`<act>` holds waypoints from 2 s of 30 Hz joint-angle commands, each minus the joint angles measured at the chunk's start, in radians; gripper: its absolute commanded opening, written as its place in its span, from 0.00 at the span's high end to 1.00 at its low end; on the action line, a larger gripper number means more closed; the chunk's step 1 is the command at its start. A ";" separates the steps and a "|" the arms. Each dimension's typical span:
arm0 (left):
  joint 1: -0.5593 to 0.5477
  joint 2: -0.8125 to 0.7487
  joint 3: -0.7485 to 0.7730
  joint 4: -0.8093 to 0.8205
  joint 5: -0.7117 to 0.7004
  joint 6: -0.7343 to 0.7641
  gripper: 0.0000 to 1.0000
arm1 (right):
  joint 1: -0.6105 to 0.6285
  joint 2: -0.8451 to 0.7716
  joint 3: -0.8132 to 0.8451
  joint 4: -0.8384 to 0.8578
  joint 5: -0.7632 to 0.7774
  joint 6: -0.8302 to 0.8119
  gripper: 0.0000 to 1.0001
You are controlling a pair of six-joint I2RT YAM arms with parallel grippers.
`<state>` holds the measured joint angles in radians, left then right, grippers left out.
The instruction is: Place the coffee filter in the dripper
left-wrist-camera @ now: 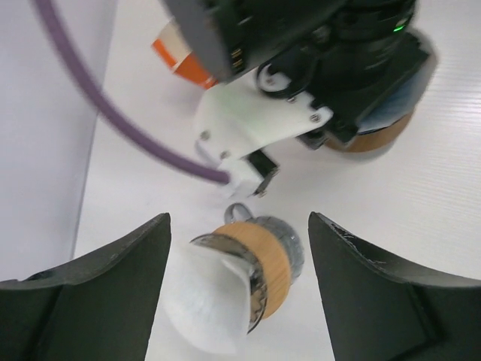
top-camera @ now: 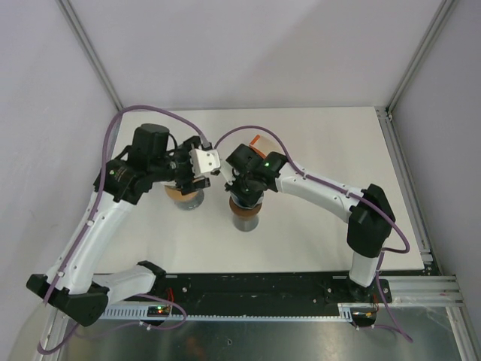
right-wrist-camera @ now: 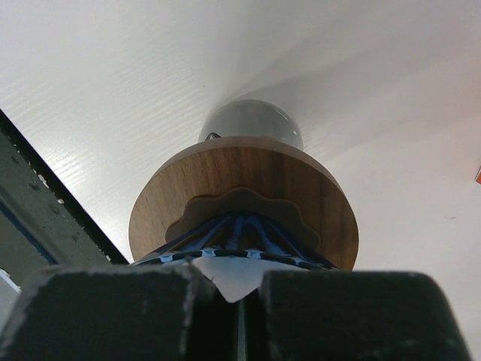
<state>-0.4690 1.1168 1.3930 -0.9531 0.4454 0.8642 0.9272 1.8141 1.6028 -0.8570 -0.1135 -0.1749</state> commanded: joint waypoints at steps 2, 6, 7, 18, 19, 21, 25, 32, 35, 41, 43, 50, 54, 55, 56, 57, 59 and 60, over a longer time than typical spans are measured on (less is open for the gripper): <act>0.071 -0.025 0.054 0.017 -0.087 -0.024 0.21 | -0.004 0.029 -0.033 0.044 -0.003 0.008 1.00; 0.104 -0.037 0.064 0.012 -0.019 -0.038 0.20 | -0.007 0.029 -0.037 0.048 -0.010 0.008 1.00; 0.104 -0.035 0.079 0.005 0.042 -0.072 0.20 | -0.007 0.032 -0.036 0.048 -0.010 0.008 1.00; -0.244 -0.055 -0.002 -0.128 0.415 0.034 0.22 | -0.014 0.044 -0.027 0.048 -0.008 0.016 1.00; -0.254 -0.057 -0.036 -0.121 0.415 0.076 0.22 | -0.014 0.043 -0.028 0.047 -0.005 0.016 1.00; -0.261 -0.055 -0.099 -0.087 0.388 0.131 0.22 | -0.014 0.040 -0.028 0.046 -0.005 0.017 1.00; -0.264 -0.035 -0.198 0.028 0.291 0.161 0.23 | -0.014 0.034 -0.020 0.046 -0.013 0.017 1.00; -0.264 -0.022 -0.276 0.173 0.199 0.154 0.23 | -0.015 0.023 -0.015 0.045 -0.026 0.015 1.00; -0.266 -0.020 -0.303 0.207 0.184 0.149 0.23 | -0.014 0.021 -0.016 0.045 -0.030 0.015 1.00; -0.265 -0.023 -0.370 0.257 0.132 0.149 0.32 | -0.013 0.010 -0.014 0.046 -0.035 0.012 1.00; -0.264 -0.021 -0.379 0.268 0.109 0.149 0.39 | -0.013 0.002 -0.012 0.047 -0.038 0.011 1.00; -0.263 -0.017 -0.381 0.276 0.073 0.140 0.57 | -0.013 -0.036 -0.013 0.058 -0.049 0.001 0.99; -0.263 -0.017 -0.381 0.275 0.065 0.136 0.59 | -0.013 -0.067 -0.019 0.078 -0.060 -0.001 0.95; -0.264 -0.017 -0.381 0.276 0.063 0.135 0.59 | -0.013 -0.077 -0.019 0.081 -0.061 -0.001 0.94; -0.263 -0.016 -0.381 0.276 0.059 0.134 0.59 | -0.013 -0.085 -0.019 0.085 -0.062 -0.001 0.92; -0.263 -0.017 -0.382 0.276 0.055 0.133 0.59 | -0.014 -0.094 -0.020 0.089 -0.063 -0.001 0.91; -0.263 -0.017 -0.382 0.276 0.050 0.131 0.60 | -0.015 -0.111 -0.020 0.097 -0.065 -0.001 0.85; -0.263 -0.017 -0.382 0.276 0.049 0.130 0.60 | -0.016 -0.119 -0.021 0.100 -0.066 -0.001 0.83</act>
<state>-0.7292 1.1027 1.0161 -0.6895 0.5152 1.0027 0.9157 1.7714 1.5829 -0.7898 -0.1558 -0.1638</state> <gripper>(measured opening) 0.405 0.139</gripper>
